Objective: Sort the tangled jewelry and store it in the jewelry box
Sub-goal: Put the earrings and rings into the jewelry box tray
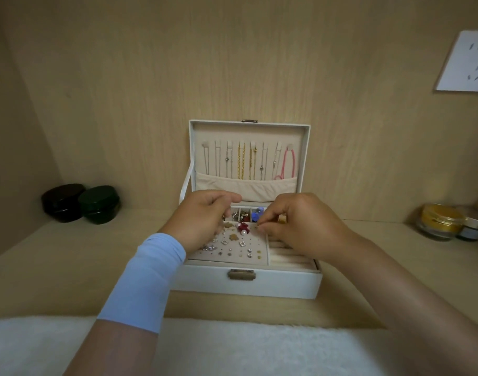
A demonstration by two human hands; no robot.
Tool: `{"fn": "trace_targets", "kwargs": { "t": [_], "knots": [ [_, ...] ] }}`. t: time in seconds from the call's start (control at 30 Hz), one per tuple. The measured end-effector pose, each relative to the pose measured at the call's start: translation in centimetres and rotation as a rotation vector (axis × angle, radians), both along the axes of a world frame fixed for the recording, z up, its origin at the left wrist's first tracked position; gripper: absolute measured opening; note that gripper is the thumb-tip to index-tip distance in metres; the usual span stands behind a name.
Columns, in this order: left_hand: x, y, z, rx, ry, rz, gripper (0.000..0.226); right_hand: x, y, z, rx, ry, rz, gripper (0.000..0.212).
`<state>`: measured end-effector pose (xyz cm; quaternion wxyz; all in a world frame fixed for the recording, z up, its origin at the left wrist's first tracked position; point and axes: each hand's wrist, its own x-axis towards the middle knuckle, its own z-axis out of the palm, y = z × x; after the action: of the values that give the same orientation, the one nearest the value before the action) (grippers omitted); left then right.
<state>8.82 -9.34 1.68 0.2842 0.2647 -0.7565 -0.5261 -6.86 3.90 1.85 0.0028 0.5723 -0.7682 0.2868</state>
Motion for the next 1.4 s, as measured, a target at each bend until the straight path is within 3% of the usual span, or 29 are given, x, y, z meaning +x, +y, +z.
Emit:
{"fn": "trace_targets", "kwargs": {
  "t": [0.17, 0.53, 0.67, 0.83, 0.93, 1.23, 1.4],
  "knots": [
    [0.9, 0.0, -0.3, -0.010, 0.024, -0.036, 0.032, 1.0, -0.6, -0.3, 0.032, 0.212, 0.011, 0.009],
    [1.6, 0.3, -0.3, 0.034, 0.063, -0.049, 0.011, 1.8, -0.9, -0.2, 0.071, 0.454, 0.097, 0.012],
    [1.6, 0.2, -0.5, 0.038, 0.112, -0.061, 0.015, 1.2, -0.5, 0.5, 0.160, 0.273, 0.128, 0.012],
    [1.4, 0.7, 0.0, 0.083, 0.142, -0.050, 0.014, 0.6, -0.3, 1.3, -0.139, -0.042, 0.107, 0.023],
    [1.0, 1.2, 0.2, 0.094, 0.152, -0.043, 0.013, 1.5, -0.3, 1.6, -0.204, -0.086, 0.198, 0.032],
    [0.5, 1.8, 0.6, 0.060, 0.158, -0.017, 0.017, 1.9, -0.2, 2.2, -0.357, -0.429, 0.239, 0.015],
    [0.7, 1.8, 0.7, 0.136, 0.131, -0.057, 0.017, 1.8, 0.0, 2.3, -0.353, -0.400, 0.271, 0.013]
  ]
}}
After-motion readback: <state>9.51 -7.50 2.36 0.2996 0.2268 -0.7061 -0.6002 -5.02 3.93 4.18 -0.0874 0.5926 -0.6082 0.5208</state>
